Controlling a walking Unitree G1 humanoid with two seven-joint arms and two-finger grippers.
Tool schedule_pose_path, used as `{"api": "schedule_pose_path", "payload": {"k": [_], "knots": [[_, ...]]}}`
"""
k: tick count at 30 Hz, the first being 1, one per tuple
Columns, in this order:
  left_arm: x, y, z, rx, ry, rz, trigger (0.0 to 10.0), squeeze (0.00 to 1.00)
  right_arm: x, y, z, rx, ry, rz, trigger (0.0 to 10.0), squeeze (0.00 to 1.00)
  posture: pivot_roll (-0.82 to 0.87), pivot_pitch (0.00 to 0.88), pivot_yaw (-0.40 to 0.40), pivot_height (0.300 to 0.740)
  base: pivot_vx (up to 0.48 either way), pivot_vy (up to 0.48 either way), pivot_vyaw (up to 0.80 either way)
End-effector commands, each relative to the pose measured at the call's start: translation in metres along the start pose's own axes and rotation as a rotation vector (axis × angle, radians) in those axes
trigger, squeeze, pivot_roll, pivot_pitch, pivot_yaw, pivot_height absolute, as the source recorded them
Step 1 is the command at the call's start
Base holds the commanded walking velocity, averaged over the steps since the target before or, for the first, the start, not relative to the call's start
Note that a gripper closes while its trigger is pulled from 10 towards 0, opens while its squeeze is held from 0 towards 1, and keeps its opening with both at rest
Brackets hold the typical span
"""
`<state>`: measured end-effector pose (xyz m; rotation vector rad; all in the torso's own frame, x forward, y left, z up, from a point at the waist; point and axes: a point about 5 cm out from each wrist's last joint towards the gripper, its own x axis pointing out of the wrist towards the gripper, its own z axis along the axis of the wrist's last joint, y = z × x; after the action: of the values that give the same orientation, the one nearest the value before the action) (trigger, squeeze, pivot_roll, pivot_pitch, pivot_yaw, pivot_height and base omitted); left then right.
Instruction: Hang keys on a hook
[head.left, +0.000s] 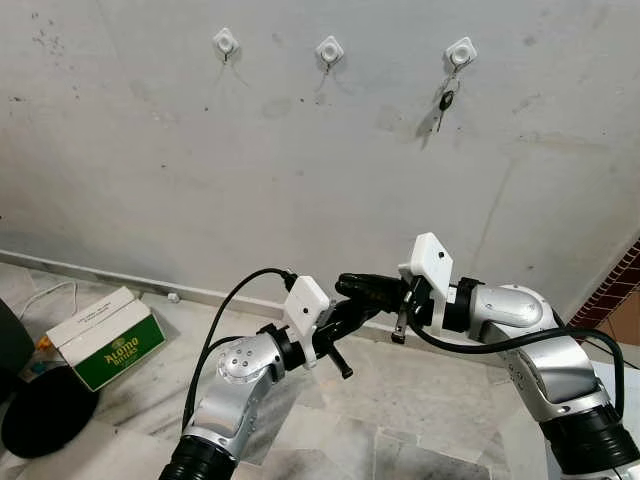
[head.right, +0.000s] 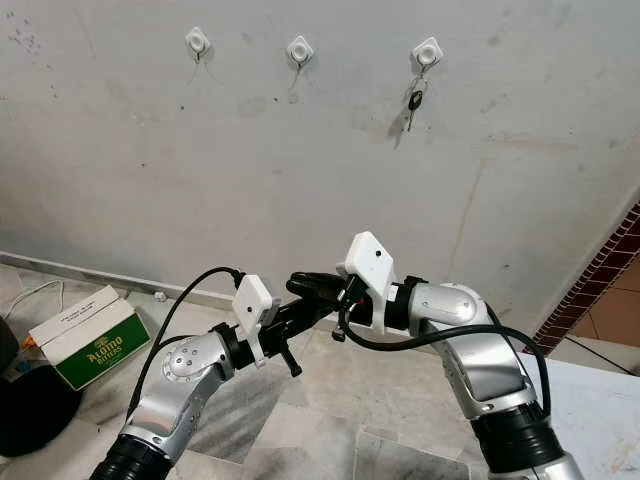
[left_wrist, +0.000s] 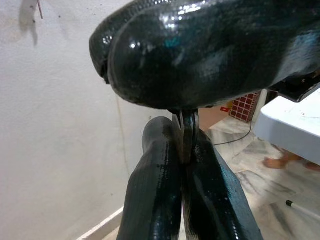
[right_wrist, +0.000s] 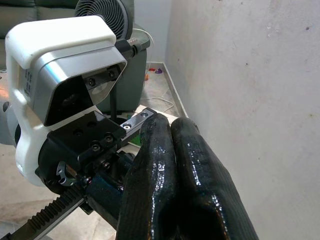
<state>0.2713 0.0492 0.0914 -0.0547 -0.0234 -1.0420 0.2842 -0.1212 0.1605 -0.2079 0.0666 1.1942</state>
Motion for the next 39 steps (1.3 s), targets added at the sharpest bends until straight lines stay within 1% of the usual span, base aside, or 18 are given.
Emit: {"api": "schedule_pose_path", "payload": {"k": [1, 4, 7, 9, 15, 19, 31, 35, 36, 38, 39], "knots": [[0.0, 0.001, 0.006, 0.021, -0.01, -0.015, 0.0, 0.0, 0.0, -0.003, 0.003, -0.003, -0.011, -0.005, 10.0, 1.0, -0.06, 0.0, 0.064, 0.74, 0.0, 0.0, 0.0], [0.001, 0.001, 0.007, 0.021, -0.01, -0.021, 0.0, 0.0, 0.0, -0.004, 0.004, -0.007, -0.013, -0.009, 10.0, 1.0, -0.06, 0.0, 0.062, 0.74, 0.0, 0.0, 0.0], [0.002, -0.001, 0.008, 0.019, 0.001, -0.064, 0.0, 0.0, 0.001, -0.005, 0.004, -0.008, -0.016, -0.016, 10.0, 1.0, -0.05, 0.0, 0.067, 0.74, 0.0, 0.0, 0.0], [0.002, -0.001, 0.009, 0.016, 0.003, -0.075, 0.0, 0.0, 0.002, -0.005, 0.004, -0.01, -0.019, -0.02, 10.0, 1.0, -0.05, 0.0, 0.069, 0.74, 0.0, 0.0, 0.0], [-0.002, 0.003, 0.013, 0.003, 0.015, -0.105, 0.0, 0.0, 0.004, -0.012, 0.005, -0.026, -0.04, -0.094, 10.0, 1.0, -0.05, 0.0, 0.083, 0.74, 0.0, 0.0, 0.0], [-0.006, -0.001, 0.011, -0.009, 0.036, -0.138, 0.0, 0.0, 0.003, -0.017, 0.007, -0.031, -0.056, -0.127, 10.0, 1.0, -0.05, 0.0, 0.088, 0.74, 0.0, 0.0, 0.0], [-0.008, -0.003, 0.012, -0.028, 0.044, -0.154, 0.0, 0.0, 0.001, -0.022, 0.009, -0.044, -0.059, -0.153, 10.0, 1.0, -0.05, 0.0, 0.091, 0.74, 0.0, 0.0, 0.0], [-0.008, -0.002, 0.015, -0.025, 0.038, -0.149, 0.0, 0.0, -0.002, -0.031, 0.01, -0.07, -0.055, -0.231, 10.0, 1.0, -0.05, 0.0, 0.089, 0.74, 0.0, 0.0, 0.0], [-0.009, -0.001, 0.017, -0.023, 0.033, -0.141, 0.0, 0.0, -0.005, -0.036, 0.009, -0.092, -0.039, -0.28, 10.0, 1.0, -0.05, 0.0, 0.089, 0.74, 0.0, 0.0, 0.0], [-0.009, 0.001, 0.018, -0.018, 0.029, -0.131, 0.0, 0.0, -0.007, -0.041, 0.009, -0.11, -0.025, -0.324, 10.0, 0.9, -0.05, 0.0, 0.087, 0.74, 0.0, 0.0, 0.0], [-0.009, 0.003, 0.02, -0.016, 0.025, -0.119, 0.0, 0.0, -0.009, -0.043, 0.01, -0.114, -0.026, -0.347, 10.0, 0.0, -0.05, 0.0, 0.087, 0.74, 0.0, 0.0, 0.0]]}}
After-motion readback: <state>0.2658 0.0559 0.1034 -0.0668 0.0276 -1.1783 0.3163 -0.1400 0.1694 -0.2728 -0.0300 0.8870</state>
